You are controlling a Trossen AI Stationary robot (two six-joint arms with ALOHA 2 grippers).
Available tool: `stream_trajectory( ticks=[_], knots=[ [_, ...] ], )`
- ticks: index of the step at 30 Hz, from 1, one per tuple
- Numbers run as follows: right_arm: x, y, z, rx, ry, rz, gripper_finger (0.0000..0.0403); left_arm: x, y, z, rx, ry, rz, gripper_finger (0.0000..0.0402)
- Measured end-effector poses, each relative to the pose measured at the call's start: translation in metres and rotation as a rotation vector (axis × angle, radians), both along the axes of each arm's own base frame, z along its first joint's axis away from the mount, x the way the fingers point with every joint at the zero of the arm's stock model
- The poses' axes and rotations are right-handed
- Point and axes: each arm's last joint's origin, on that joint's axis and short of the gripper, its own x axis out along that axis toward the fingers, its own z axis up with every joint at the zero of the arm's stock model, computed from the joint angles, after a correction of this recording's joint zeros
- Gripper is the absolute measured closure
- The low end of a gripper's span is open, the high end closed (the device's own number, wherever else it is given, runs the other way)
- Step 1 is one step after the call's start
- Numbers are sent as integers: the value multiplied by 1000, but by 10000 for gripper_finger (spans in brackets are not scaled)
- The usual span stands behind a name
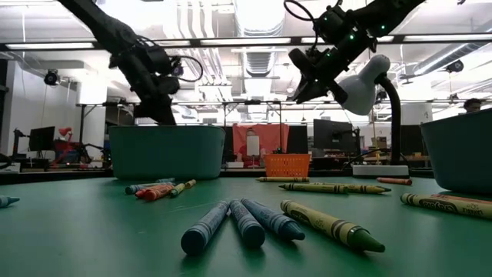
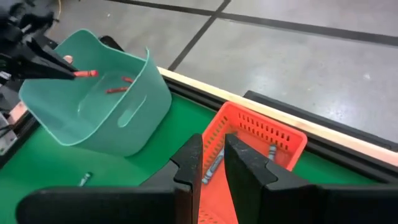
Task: Sort crayons
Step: Put the orange crayon into the green bin
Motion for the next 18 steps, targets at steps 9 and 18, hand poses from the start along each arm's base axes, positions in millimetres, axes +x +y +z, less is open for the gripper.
stream_trajectory(
  ticks=[9,18],
  knots=[
    [-5,-5,-1,-8,14,-12,347,6,13,-6,-17,51,59,360],
    [-5,-5,-1,-32,35,17,347,7,14,17,20,45,105,322]
  ],
)
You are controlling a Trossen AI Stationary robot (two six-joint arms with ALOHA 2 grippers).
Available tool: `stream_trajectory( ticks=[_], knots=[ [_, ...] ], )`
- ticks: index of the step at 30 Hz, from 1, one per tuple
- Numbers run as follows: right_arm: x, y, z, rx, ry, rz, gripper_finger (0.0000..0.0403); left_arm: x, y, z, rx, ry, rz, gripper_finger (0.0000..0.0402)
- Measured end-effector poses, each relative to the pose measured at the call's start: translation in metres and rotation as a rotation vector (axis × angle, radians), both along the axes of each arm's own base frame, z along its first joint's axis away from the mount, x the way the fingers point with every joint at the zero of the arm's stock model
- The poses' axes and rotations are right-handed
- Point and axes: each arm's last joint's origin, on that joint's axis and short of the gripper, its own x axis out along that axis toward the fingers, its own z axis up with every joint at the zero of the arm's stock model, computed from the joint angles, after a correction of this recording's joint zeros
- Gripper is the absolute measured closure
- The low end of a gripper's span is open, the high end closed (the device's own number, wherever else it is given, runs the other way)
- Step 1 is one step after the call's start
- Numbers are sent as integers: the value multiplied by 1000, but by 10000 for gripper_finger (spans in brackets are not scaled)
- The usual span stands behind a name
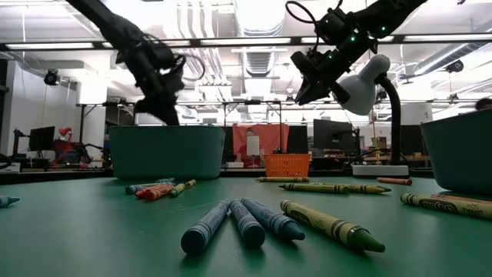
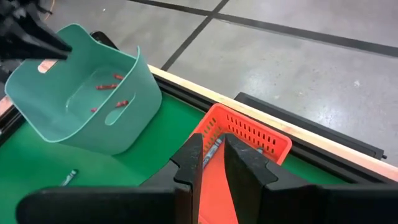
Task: Sort crayons
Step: Put the orange crayon into the green bin
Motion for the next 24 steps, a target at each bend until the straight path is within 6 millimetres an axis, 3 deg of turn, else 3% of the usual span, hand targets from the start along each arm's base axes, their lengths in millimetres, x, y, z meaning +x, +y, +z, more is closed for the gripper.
stream_trajectory(
  ticks=[8,14,20,24],
  knots=[
    [1,2,-1,-36,37,97,347,28,3,50,248,-193,-62,325],
    [9,16,-5,-54,78,184,347,56,-6,58,408,-382,-113,325],
    [32,53,-4,-73,75,399,346,75,-53,77,510,-373,-342,325],
    [43,74,2,58,3,379,346,81,-82,88,482,-422,-400,325]
  ],
)
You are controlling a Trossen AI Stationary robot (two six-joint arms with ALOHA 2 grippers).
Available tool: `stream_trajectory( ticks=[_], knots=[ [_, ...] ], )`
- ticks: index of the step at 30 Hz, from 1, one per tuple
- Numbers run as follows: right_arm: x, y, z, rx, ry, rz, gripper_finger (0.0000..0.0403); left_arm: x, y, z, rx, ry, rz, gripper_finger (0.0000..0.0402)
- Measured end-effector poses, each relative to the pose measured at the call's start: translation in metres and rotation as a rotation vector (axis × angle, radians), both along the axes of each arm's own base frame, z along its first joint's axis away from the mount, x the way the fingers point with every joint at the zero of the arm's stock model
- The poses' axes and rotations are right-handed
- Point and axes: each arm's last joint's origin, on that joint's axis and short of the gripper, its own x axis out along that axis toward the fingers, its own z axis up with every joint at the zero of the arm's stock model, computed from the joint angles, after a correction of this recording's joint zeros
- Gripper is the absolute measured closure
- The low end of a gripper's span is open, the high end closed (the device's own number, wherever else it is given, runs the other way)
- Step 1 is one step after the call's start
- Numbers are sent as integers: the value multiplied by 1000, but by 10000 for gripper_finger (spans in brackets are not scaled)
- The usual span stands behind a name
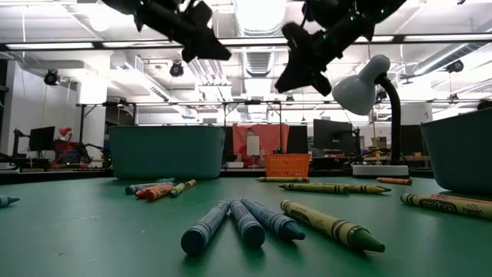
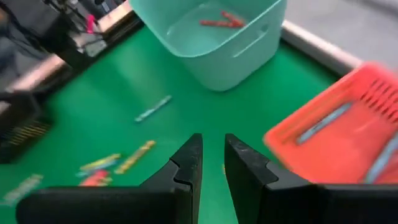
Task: Sort crayons
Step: Put the orange crayon into the green bin
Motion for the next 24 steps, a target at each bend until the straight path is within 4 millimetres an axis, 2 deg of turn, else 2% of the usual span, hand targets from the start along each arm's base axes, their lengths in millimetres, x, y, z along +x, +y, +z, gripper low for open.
stream_trajectory(
  ticks=[3,7,12,20,24],
  knots=[
    [4,17,1,122,32,-18,346,0,-23,6,-43,-13,-45,325],
    [1,40,-5,259,167,-29,346,-5,-55,0,-52,-45,-124,325],
    [-11,53,-16,371,361,-142,346,-23,-84,-8,-111,-102,-148,325],
    [-45,56,-30,291,726,-354,346,-48,-116,-40,-241,-203,-206,325],
    [-53,57,-38,258,803,-392,346,-57,-124,-55,-263,-234,-222,325]
  ],
)
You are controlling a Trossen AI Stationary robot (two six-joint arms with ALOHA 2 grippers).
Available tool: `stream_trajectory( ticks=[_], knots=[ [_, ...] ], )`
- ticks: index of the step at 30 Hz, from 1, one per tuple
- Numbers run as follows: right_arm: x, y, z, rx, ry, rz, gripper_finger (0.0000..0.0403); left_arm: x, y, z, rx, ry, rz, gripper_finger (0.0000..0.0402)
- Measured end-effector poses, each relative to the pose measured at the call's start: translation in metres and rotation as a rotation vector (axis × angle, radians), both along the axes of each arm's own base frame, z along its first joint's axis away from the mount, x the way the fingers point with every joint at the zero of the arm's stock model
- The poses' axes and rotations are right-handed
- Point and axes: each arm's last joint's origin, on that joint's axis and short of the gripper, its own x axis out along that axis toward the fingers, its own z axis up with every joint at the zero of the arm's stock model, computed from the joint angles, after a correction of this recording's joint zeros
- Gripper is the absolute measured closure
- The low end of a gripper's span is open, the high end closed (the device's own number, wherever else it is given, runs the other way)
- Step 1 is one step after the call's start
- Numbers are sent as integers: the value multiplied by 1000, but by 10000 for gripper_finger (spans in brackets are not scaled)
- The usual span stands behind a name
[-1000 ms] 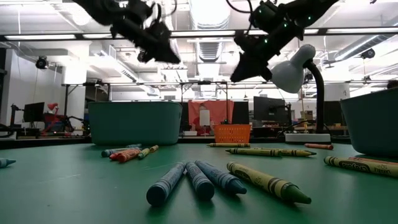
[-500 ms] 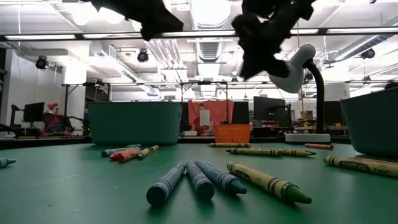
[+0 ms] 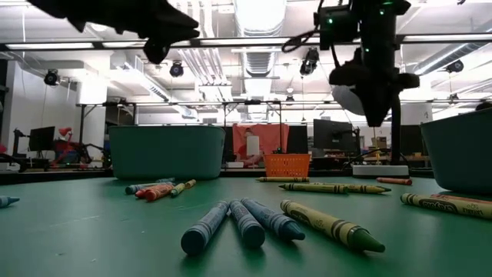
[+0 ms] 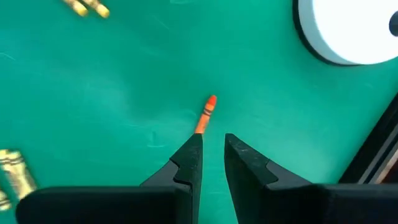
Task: Sort crayons
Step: Put the orange crayon into the green bin
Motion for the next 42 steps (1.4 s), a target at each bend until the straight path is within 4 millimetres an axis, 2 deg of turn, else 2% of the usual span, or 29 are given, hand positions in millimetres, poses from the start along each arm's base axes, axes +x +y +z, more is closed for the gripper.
stream_trajectory(
  ticks=[12,21,26,30,33,36,39,42],
  knots=[
    [-7,2,-19,-36,63,36,346,-9,-8,-27,-13,41,-25,325],
    [2,2,-29,-76,-39,78,346,-8,-16,-36,-57,46,-55,325],
    [6,-4,-29,-108,-79,86,346,-8,-14,-30,68,13,-51,325],
    [-4,-15,-32,-88,-33,-42,351,-8,-3,-12,192,32,100,325],
    [-14,-16,-38,4,1,-167,366,-11,5,2,171,116,215,325],
    [-17,-12,-42,99,13,-177,379,-10,7,12,123,108,293,325],
    [-17,-12,-42,92,8,-170,388,-9,7,19,82,88,287,325],
    [-17,-14,-42,44,18,-153,390,-8,2,16,38,98,222,325]
  ],
)
